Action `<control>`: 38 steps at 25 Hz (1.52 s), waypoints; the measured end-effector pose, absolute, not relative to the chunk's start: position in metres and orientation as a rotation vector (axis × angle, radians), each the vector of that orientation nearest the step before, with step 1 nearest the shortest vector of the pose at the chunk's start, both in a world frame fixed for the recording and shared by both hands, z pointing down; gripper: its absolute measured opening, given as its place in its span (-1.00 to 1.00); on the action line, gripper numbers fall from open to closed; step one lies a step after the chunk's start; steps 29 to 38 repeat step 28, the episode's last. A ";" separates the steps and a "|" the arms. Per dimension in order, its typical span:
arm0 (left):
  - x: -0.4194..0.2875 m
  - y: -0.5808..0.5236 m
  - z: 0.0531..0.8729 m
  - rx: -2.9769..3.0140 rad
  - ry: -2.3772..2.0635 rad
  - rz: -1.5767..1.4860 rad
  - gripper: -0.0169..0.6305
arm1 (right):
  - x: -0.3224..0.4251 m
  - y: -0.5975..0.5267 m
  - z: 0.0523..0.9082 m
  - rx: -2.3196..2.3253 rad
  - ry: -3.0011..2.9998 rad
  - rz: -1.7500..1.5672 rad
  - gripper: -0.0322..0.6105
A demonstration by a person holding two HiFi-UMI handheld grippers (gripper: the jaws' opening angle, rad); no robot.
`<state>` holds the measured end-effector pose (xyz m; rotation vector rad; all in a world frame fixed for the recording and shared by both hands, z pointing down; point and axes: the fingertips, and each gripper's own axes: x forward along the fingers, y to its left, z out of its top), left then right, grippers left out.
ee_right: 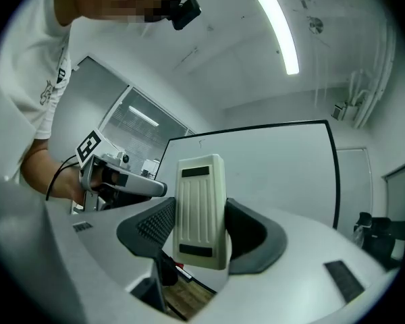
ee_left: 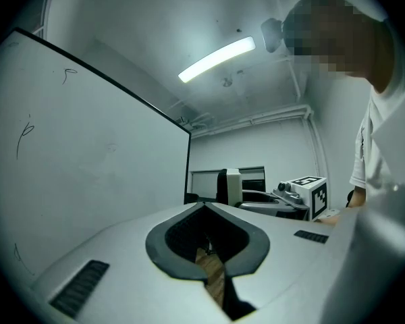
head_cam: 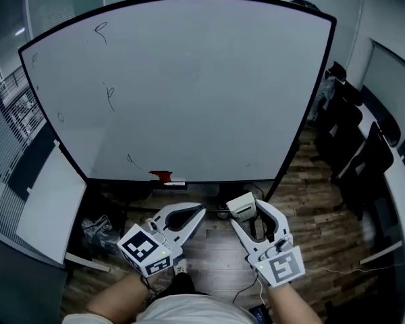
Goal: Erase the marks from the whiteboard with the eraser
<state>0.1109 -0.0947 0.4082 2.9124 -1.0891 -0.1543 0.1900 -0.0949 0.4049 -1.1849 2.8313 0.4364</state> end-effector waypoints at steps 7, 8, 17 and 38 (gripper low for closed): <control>0.145 -0.044 0.423 2.908 -1.055 -0.154 -0.93 | 0.229 -0.040 0.430 -1.206 2.836 0.269 -0.15; 0.148 -0.041 0.425 2.903 -1.053 -0.158 -0.93 | 0.233 -0.035 0.434 -1.211 2.829 0.242 -0.15; 0.163 -0.027 0.443 2.874 -1.022 -0.146 -0.93 | 0.246 -0.017 0.459 -1.231 2.812 0.104 -0.15; 0.172 -0.019 0.450 2.871 -0.965 -0.137 -0.93 | 0.249 -0.011 0.466 -1.244 2.834 0.086 -0.15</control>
